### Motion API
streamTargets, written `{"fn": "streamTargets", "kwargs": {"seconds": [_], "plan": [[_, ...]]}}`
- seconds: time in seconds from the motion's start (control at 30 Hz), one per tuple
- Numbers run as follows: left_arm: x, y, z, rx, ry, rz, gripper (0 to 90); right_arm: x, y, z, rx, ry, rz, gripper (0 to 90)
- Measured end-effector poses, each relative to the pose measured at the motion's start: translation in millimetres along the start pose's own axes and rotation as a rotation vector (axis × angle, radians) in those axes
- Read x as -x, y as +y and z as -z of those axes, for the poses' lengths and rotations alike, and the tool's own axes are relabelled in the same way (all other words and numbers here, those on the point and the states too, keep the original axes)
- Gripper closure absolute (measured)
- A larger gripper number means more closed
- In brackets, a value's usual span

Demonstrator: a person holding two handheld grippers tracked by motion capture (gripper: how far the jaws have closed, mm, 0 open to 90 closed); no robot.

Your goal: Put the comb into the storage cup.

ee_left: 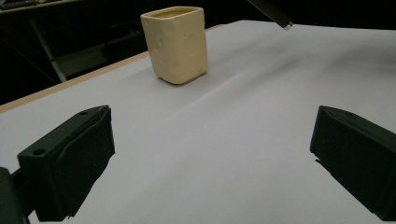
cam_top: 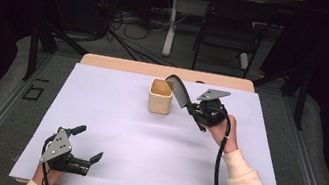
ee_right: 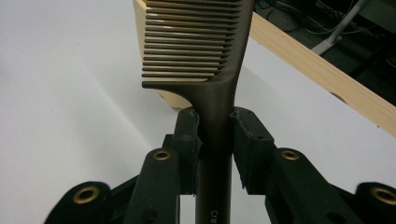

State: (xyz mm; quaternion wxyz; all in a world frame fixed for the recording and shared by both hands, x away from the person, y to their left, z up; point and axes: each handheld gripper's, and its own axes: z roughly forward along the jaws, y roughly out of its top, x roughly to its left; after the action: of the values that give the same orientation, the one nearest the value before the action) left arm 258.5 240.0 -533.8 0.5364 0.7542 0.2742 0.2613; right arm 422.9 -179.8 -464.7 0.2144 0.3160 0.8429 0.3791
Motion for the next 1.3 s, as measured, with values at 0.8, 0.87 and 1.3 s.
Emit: {"fn": "streamTargets", "kwargs": {"seconds": [0.8, 0.87, 1.3], "plan": [[0.1, 0.1, -0.3, -0.001, -0.001, -0.003, 0.0, 5.1, 23.7, -2.8, 0.036, -0.018, 0.001, 72.3], [0.1, 0.2, -0.3, -0.001, 0.000, -0.004, 0.0, 5.5, 25.2, -3.1, 0.036, -0.022, -0.001, 72.3], [0.0, 0.3, -0.2, 0.001, -0.001, -0.004, 0.0, 5.8, 37.0, -7.9, 0.044, -0.028, 0.009, 72.3]]}}
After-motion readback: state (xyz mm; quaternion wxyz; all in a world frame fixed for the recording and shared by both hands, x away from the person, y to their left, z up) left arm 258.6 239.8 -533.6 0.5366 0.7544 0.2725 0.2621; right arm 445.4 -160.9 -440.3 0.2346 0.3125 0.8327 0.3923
